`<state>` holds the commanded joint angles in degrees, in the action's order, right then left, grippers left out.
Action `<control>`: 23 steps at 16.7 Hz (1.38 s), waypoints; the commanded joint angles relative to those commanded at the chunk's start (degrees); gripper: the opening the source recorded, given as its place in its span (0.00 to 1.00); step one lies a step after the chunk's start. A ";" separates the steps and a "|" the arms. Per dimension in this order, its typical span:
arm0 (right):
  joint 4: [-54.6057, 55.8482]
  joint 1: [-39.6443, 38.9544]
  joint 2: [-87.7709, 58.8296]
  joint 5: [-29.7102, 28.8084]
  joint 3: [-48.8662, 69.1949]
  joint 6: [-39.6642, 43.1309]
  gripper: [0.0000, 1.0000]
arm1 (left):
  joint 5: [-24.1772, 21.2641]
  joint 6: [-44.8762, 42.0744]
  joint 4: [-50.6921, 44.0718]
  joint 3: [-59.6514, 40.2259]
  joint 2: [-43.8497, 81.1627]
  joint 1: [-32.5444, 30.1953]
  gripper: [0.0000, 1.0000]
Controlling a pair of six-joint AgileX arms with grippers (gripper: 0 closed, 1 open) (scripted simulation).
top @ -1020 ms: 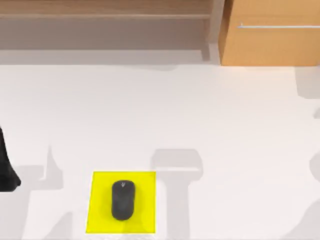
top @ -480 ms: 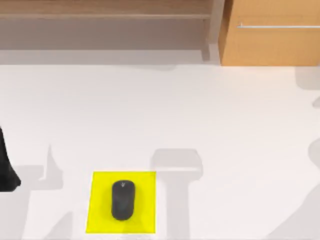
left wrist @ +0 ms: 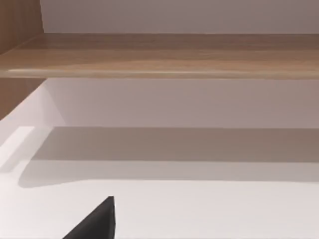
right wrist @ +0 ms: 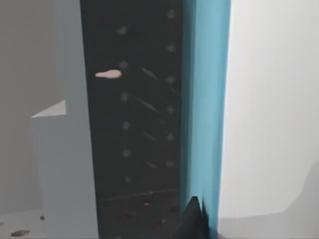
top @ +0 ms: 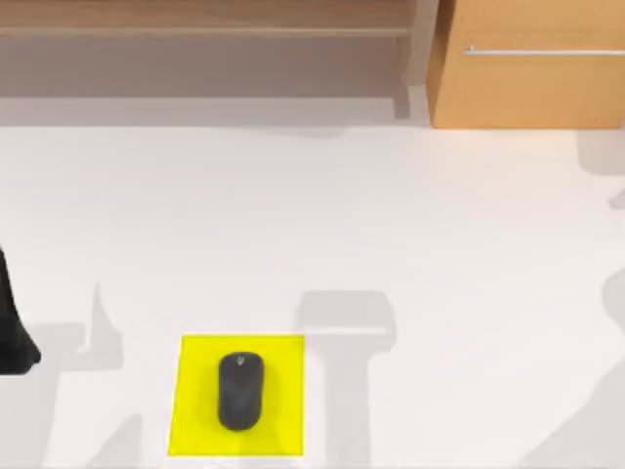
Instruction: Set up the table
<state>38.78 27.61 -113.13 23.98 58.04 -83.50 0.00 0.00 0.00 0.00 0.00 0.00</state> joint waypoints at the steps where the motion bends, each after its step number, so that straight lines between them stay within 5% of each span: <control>1: 0.00 0.00 0.00 0.00 0.00 0.00 0.60 | 0.00 0.00 0.00 0.00 0.00 0.00 1.00; 7: 0.00 0.00 0.00 0.00 0.00 0.00 1.00 | 0.00 0.00 0.00 0.00 0.00 0.00 1.00; 23: 1.73 2.12 5.20 1.96 -6.05 0.87 1.00 | 0.00 0.00 0.00 0.00 0.00 0.00 1.00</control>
<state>40.52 29.72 -107.93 25.94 51.99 -82.63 0.00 0.00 0.00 0.00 0.00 0.00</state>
